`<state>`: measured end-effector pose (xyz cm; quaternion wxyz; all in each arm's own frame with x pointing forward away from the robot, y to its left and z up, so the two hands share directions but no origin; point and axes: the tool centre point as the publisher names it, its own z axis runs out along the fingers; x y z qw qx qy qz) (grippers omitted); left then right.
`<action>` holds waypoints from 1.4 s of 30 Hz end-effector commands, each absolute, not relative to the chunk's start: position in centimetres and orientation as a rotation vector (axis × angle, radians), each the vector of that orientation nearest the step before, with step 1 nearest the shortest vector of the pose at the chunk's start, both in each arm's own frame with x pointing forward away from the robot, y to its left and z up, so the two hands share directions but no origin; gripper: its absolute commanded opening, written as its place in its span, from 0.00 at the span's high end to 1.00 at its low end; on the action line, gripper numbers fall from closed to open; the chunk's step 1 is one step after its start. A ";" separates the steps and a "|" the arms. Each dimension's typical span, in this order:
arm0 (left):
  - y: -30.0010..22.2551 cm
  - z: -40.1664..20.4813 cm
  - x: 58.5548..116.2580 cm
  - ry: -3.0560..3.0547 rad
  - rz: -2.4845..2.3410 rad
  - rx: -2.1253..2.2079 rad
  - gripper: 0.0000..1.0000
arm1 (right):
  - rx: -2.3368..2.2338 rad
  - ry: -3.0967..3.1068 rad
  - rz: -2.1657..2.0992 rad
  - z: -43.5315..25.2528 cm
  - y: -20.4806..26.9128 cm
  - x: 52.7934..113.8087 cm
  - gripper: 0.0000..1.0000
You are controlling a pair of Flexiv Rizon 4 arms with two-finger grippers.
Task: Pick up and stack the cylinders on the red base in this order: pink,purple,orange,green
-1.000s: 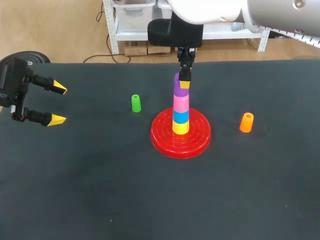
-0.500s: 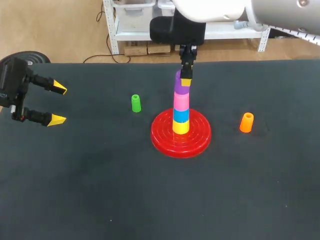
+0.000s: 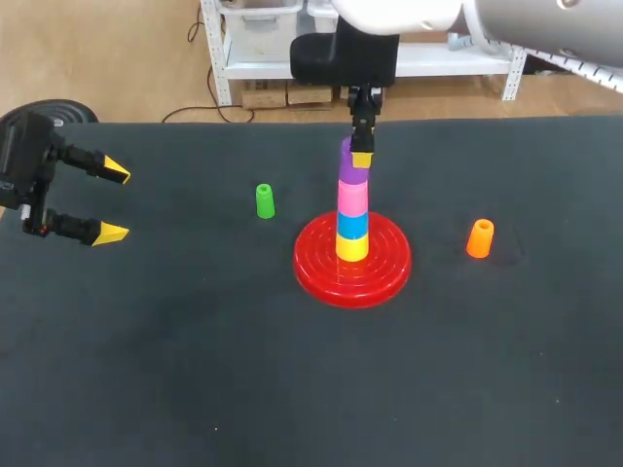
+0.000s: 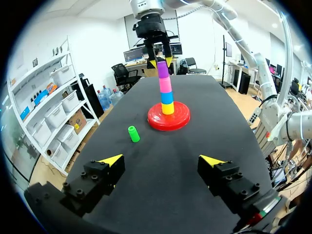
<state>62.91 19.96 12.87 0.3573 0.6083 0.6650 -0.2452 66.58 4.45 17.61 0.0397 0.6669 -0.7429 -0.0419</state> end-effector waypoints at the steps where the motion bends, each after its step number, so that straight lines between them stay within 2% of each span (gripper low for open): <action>1: 20.0 12.8 62.8 1.713 -0.630 1.568 0.00 | 2.043 -2.272 -0.130 17.5 4.6 66.6 1.00; 42: 20.0 12.8 62.8 1.713 -0.630 1.568 0.00 | 2.060 -2.282 -0.115 18.1 4.3 65.3 1.00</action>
